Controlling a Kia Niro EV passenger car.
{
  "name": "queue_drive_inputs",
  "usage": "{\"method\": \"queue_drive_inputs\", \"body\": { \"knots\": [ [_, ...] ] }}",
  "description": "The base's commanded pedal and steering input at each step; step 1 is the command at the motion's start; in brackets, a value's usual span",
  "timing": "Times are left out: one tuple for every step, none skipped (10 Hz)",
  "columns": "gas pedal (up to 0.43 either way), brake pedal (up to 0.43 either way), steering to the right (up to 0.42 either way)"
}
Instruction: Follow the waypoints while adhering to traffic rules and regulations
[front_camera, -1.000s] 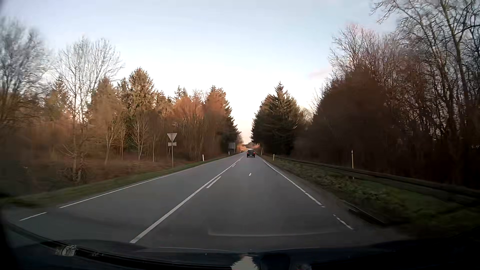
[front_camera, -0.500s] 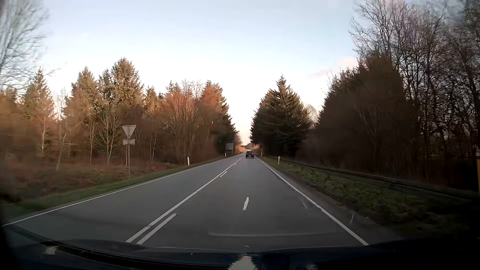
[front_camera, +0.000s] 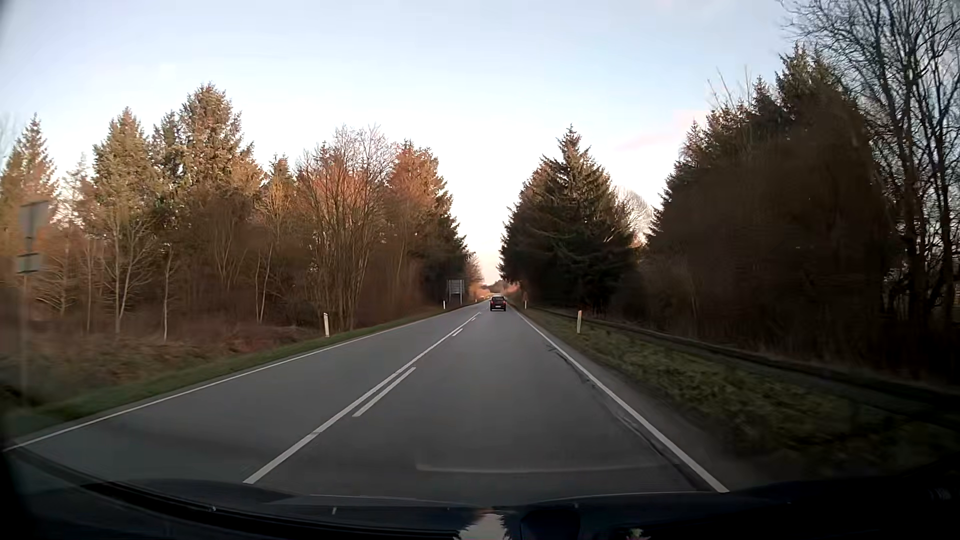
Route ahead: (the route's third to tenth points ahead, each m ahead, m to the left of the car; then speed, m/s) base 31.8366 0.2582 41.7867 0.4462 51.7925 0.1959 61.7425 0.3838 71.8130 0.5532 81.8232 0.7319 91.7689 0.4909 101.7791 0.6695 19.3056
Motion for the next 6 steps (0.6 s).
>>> {"method": "queue_drive_inputs", "body": {
  "knots": [
    [0.260, 0.000, 0.000],
    [0.260, 0.000, 0.000],
    [0.260, 0.000, -0.001],
    [0.260, 0.000, -0.001],
    [0.268, 0.000, -0.001],
    [0.268, 0.000, -0.001]
  ]
}}
